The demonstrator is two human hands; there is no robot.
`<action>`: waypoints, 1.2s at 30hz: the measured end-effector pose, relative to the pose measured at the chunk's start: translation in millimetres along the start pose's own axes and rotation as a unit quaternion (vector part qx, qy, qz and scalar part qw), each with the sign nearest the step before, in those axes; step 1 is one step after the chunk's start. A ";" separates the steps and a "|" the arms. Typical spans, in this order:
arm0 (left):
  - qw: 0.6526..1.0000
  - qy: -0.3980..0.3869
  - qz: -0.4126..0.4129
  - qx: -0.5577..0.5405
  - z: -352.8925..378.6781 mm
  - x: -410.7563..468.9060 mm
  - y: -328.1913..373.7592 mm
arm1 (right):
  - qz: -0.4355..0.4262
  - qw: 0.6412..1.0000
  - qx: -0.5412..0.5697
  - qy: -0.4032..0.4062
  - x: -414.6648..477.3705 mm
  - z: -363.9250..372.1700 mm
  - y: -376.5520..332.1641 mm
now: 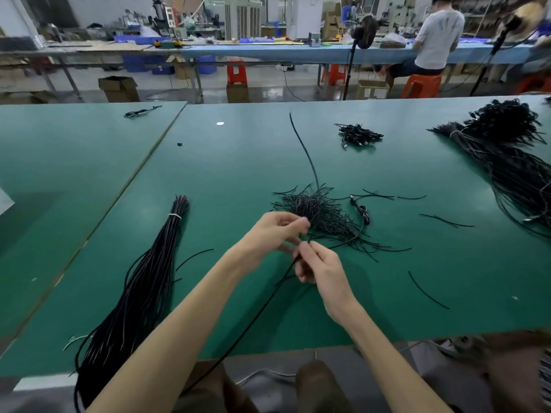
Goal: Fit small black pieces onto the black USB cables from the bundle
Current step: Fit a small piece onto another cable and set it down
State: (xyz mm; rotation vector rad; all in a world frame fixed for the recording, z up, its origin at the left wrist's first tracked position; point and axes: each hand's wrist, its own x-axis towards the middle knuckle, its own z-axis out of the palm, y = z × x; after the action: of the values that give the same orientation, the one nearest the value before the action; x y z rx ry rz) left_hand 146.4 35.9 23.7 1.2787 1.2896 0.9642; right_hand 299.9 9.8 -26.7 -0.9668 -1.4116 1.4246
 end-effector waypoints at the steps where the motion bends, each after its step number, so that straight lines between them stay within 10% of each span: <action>1: 0.999 -0.048 -0.019 0.013 -5.2 -5.1 -4.8 | 0.002 0.999 0.020 0.030 0.1 -2.4 -0.5; 7: 0.927 -0.365 -0.081 0.030 -43.3 -43.6 -25.8 | 0.019 0.989 0.114 0.089 1.6 -6.2 -1.0; 11: 0.895 -0.443 -0.052 0.018 -47.6 -58.6 -30.1 | 0.024 0.989 0.112 0.089 1.0 -4.7 -1.9; 17: 0.943 -0.228 0.045 -0.237 -41.0 -47.7 -28.9 | 0.025 0.985 0.127 0.110 1.9 -5.9 -2.0; 23: 0.863 0.050 0.001 -0.503 -27.5 -16.3 -24.4 | -0.016 1.000 -0.011 0.008 -0.9 2.1 -0.1; 28: 0.802 0.115 -0.005 -0.586 -17.9 -5.3 -38.7 | -0.034 0.988 -0.115 -0.097 -1.9 9.6 0.5; 36: 0.796 0.126 0.040 -0.591 -29.2 -0.8 -54.4 | -0.021 0.993 -0.083 -0.085 -3.5 2.3 -1.1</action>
State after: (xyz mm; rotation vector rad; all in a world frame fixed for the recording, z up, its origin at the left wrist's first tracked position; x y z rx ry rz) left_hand 109.1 32.5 -25.4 0.2034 0.5340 1.6519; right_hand 298.9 5.7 -25.7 -0.9307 -1.6896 1.4018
